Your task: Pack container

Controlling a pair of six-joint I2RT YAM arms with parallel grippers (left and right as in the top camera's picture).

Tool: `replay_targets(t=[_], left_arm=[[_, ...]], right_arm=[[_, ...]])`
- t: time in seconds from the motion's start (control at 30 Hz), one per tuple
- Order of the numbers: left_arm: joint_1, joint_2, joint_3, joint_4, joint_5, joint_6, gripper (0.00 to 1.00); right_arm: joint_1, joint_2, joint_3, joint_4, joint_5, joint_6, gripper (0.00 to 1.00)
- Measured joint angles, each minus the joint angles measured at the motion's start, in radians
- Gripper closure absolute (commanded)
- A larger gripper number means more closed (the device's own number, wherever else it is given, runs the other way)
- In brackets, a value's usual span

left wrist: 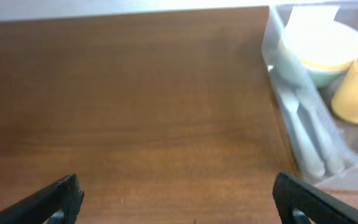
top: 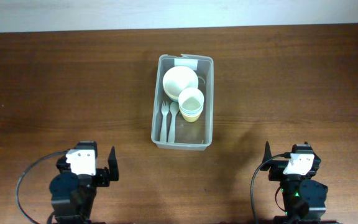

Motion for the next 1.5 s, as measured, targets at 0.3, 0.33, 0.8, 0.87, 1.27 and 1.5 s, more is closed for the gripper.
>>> replay_targets(t=[0.3, 0.33, 0.8, 0.87, 1.27, 1.5], left_arm=[[0.000, -0.103, -0.125, 0.028, 0.000, 0.000, 0.00], [-0.002, -0.114, -0.134, 0.030, 0.000, 0.000, 0.00], [-0.071, -0.270, -0.231, 0.112, 0.000, 0.000, 0.00], [-0.071, -0.282, -0.231, 0.113, 0.000, 0.000, 0.00], [-0.071, -0.288, -0.232, 0.113, 0.000, 0.000, 0.00], [-0.071, -0.288, -0.232, 0.113, 0.000, 0.000, 0.00]], right_arm=[[0.000, 0.000, 0.000, 0.000, -0.002, 0.000, 0.01], [0.000, 0.000, 0.000, 0.000, -0.002, 0.000, 0.01], [0.000, 0.000, 0.000, 0.000, -0.002, 0.000, 0.01], [0.000, 0.000, 0.000, 0.000, -0.002, 0.000, 0.01], [0.000, 0.000, 0.000, 0.000, -0.002, 0.000, 0.01], [0.000, 0.000, 0.000, 0.000, -0.002, 0.000, 0.01]])
